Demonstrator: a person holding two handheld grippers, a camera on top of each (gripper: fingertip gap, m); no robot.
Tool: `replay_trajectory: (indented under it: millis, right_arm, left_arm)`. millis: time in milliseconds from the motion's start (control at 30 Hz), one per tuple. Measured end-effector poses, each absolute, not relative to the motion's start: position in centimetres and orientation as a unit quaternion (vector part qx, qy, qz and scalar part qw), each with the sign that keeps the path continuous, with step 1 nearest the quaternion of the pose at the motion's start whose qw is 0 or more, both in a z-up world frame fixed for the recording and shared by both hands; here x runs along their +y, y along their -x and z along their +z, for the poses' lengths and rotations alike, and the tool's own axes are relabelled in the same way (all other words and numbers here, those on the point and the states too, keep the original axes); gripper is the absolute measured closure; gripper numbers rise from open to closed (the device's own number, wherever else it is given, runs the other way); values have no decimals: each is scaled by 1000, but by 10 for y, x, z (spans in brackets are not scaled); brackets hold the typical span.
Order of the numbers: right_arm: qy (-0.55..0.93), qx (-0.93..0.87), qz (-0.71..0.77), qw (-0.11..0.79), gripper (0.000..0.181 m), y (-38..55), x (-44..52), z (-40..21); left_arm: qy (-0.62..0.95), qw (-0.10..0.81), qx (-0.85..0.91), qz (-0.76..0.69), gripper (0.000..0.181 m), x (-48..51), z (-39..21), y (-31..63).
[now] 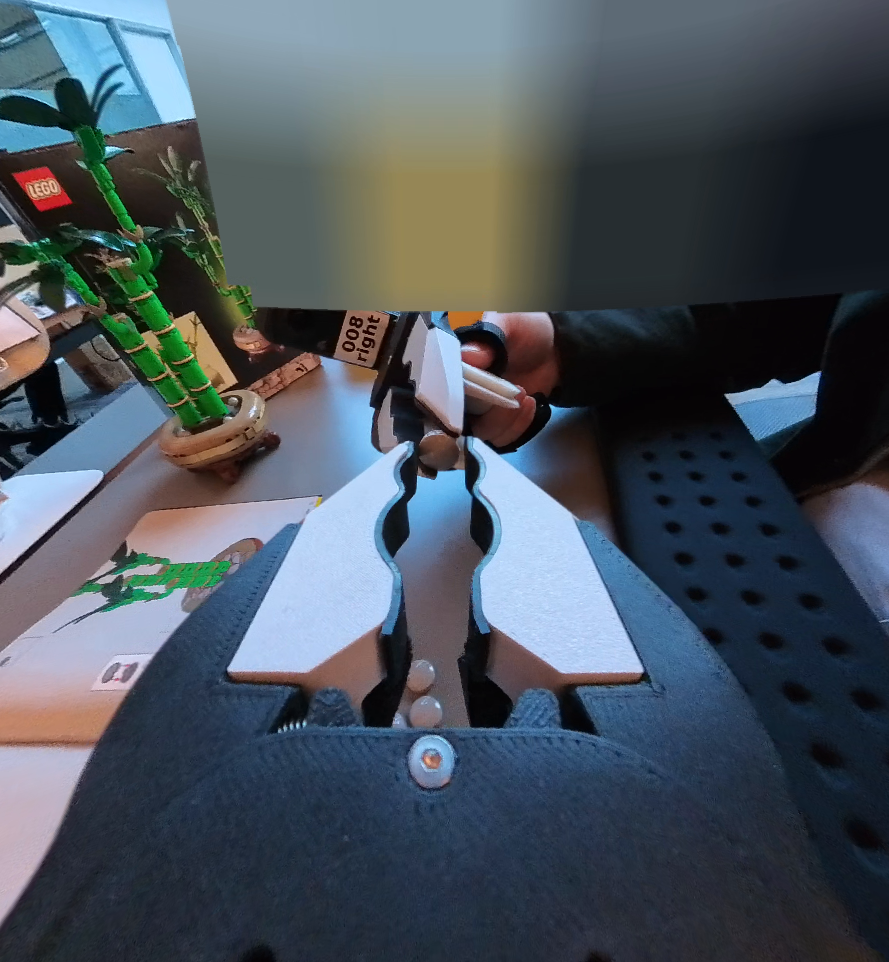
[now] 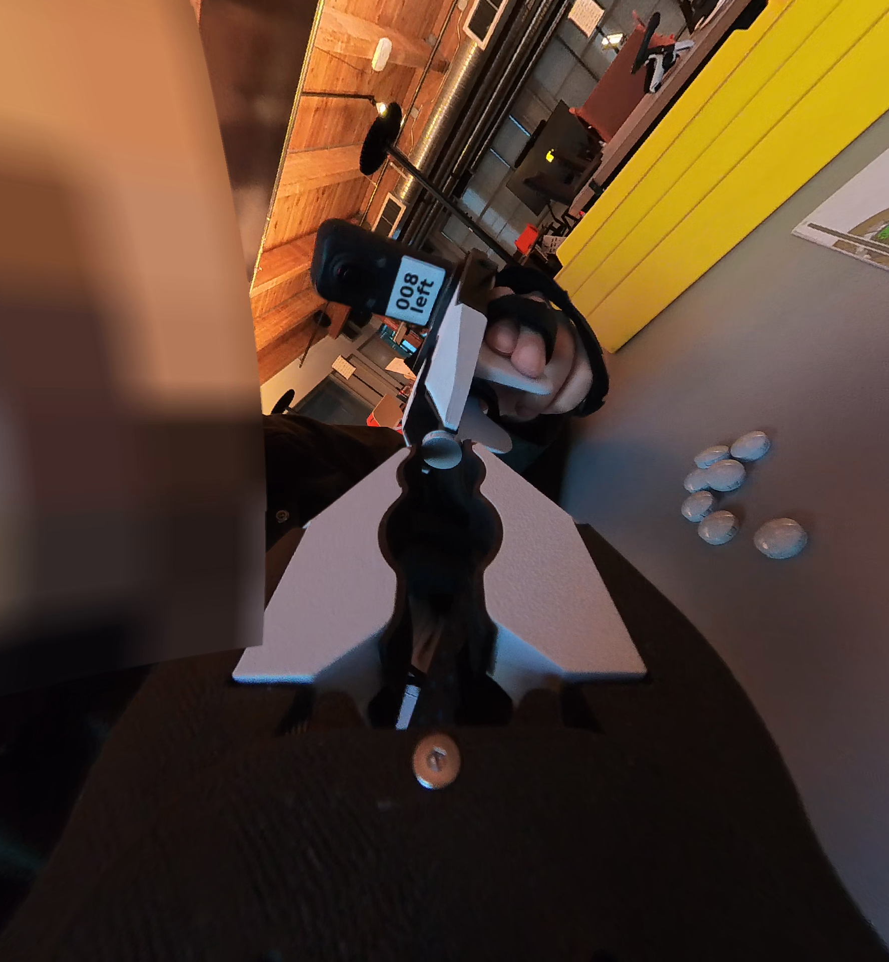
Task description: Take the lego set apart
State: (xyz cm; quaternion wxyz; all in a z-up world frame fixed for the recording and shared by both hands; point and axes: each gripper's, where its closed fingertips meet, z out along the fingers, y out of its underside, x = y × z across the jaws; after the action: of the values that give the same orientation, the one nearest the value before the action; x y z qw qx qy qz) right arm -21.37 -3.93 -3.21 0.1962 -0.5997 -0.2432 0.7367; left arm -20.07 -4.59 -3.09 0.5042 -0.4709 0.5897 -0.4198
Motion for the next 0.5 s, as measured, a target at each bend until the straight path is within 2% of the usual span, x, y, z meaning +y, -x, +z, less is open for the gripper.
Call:
replay_trajectory:
  millis: [33, 500]
  right_arm:
    - [599, -248, 736, 198, 168, 214, -40, -32]
    - [594, -250, 736, 206, 167, 216, -41, -30]
  left_arm:
    - [471, 501, 588, -426, 166, -47, -30, 201]
    - [440, 538, 614, -375, 168, -49, -28, 203]
